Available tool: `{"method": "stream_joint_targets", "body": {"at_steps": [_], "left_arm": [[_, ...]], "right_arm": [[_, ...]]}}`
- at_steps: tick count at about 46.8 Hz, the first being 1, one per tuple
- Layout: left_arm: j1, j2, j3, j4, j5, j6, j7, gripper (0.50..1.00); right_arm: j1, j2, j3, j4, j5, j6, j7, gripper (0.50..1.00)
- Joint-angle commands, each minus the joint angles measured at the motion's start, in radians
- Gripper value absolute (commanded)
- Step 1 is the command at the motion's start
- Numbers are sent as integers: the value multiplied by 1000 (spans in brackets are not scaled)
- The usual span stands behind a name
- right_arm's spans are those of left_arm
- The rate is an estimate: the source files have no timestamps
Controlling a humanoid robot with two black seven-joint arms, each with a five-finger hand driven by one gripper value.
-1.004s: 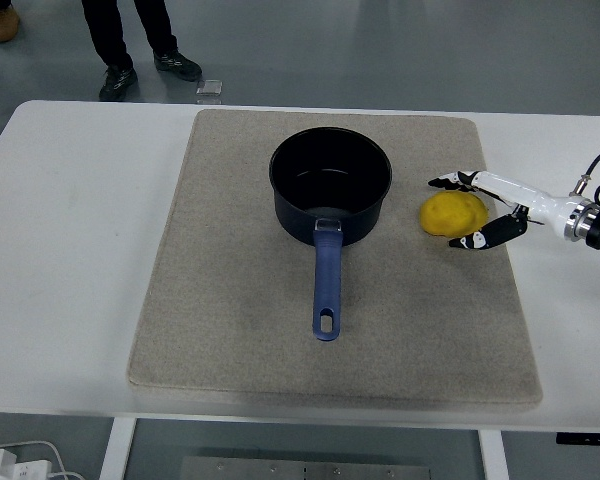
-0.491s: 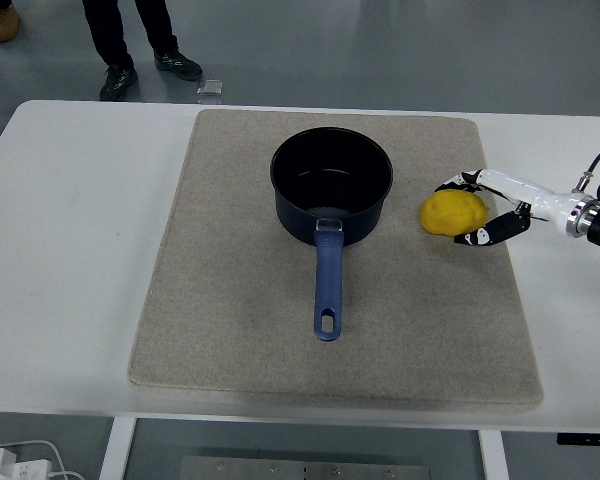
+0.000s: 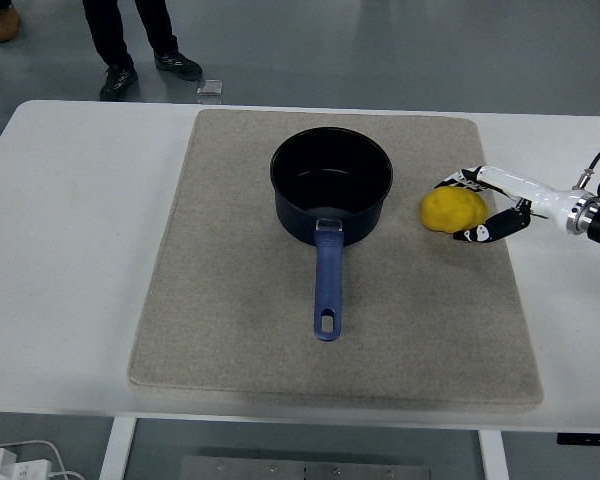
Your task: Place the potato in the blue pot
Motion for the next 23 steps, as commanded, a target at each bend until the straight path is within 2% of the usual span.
{"method": "stream_joint_targets", "body": {"at_steps": [1,14,23], "left_arm": [[0,0,0,0,0,0,0,1000],[-2,0,0,0,0,0,0,1000],[0,0,0,0,0,0,0,1000]], "right_arm": [[11,1,0,0,5,6,0,500],[15,0,2,0,10,12,0,500],[44,-17,2,-5,65,54,0,500]]}}
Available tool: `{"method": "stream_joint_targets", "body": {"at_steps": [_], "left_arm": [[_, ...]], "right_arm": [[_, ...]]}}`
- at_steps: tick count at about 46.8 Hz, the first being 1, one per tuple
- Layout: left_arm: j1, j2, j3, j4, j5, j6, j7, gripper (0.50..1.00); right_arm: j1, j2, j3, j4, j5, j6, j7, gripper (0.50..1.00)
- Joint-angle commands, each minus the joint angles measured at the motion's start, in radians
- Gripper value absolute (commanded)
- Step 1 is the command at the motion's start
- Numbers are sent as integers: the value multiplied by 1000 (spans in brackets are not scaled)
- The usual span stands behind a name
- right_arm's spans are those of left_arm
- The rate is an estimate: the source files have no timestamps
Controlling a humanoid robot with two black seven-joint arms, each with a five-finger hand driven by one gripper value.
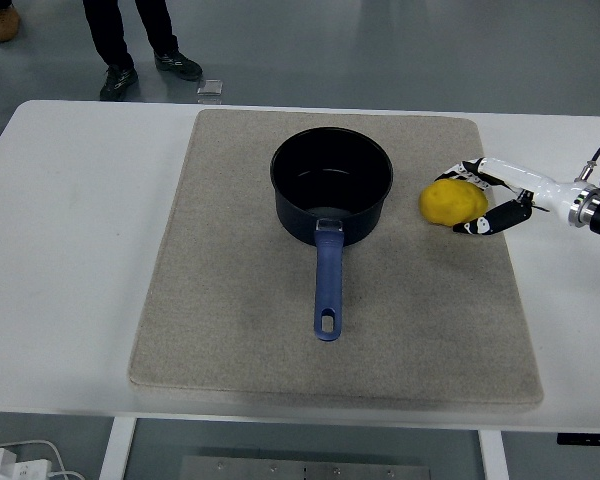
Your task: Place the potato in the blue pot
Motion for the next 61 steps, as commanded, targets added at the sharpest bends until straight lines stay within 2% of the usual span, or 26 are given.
{"method": "stream_joint_targets", "body": {"at_steps": [1,11,19,39,43,61], "left_arm": [[0,0,0,0,0,0,0,1000],[0,0,0,0,0,0,0,1000],[-1,0,0,0,0,0,0,1000],[0,0,0,0,0,0,0,1000],[-1,0,0,0,0,0,0,1000],[0,0,-2,0,0,0,0,1000]], "right_arm": [[34,-8,-3,-3,27,21,0,500],[123,-51,0,-81,55,113,5,500],[186,-58,0,-132,118,179,6,500],[227,-32,3,-125,126,187,0,500],[244,1,3,-121,127,182,-6,500],[319,241,2,-121,124,172,-12,500]]}}
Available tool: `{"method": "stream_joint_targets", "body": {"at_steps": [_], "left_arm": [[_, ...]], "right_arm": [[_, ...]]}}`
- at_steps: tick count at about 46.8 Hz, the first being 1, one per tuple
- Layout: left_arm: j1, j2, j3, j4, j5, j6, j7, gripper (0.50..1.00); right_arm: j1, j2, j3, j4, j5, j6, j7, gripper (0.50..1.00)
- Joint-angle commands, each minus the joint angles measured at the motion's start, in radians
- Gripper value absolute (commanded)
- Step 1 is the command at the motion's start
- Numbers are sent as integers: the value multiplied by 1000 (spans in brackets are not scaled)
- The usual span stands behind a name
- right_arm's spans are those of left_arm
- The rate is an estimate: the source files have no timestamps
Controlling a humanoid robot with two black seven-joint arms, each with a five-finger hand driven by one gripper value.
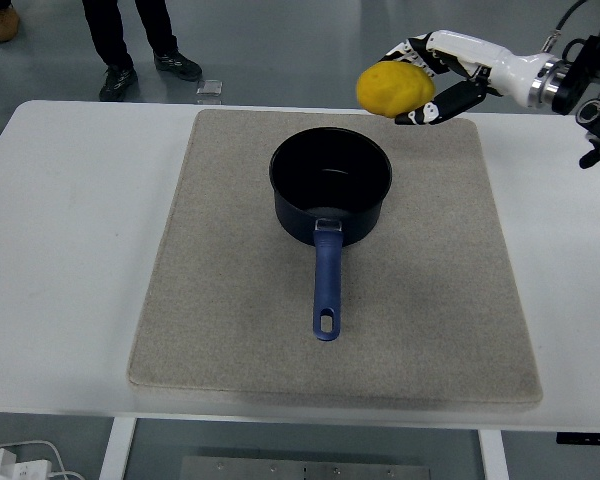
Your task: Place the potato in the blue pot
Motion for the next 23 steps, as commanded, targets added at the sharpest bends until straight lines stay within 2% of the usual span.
{"method": "stream_joint_targets", "body": {"at_steps": [1,7,23], "left_arm": [[0,0,0,0,0,0,0,1000],[0,0,0,0,0,0,0,1000],[0,0,0,0,0,0,0,1000]], "right_arm": [[16,47,-1,-2,-2,-2,-1,500],[27,88,-3,-3,-2,-12,-24,500],[-10,111,-9,-3,-5,-25,-24,500]]}}
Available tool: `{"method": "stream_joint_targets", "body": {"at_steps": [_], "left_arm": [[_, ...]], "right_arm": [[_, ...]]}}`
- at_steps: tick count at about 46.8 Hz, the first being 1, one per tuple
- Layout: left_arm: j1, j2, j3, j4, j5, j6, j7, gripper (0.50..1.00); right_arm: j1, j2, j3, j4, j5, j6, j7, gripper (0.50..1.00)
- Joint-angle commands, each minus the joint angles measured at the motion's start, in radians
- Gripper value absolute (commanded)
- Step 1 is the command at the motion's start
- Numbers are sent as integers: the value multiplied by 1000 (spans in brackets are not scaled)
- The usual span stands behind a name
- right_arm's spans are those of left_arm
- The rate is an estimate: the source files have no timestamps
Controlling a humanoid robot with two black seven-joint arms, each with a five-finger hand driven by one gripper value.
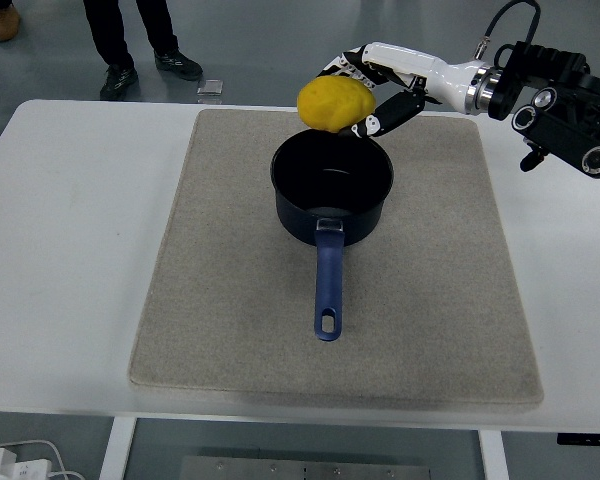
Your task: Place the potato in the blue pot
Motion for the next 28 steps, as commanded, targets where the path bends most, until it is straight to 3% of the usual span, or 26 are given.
{"method": "stream_joint_targets", "body": {"at_steps": [1,11,28], "left_arm": [[1,0,0,0,0,0,0,1000],[1,0,0,0,0,0,0,1000],[1,0,0,0,0,0,0,1000]], "right_arm": [[-14,12,-8,0,-2,-13,0,500],[-57,68,-14,-3,-11,-28,-1,500],[-88,70,-14,-7,-14,-45,-3,500]]}}
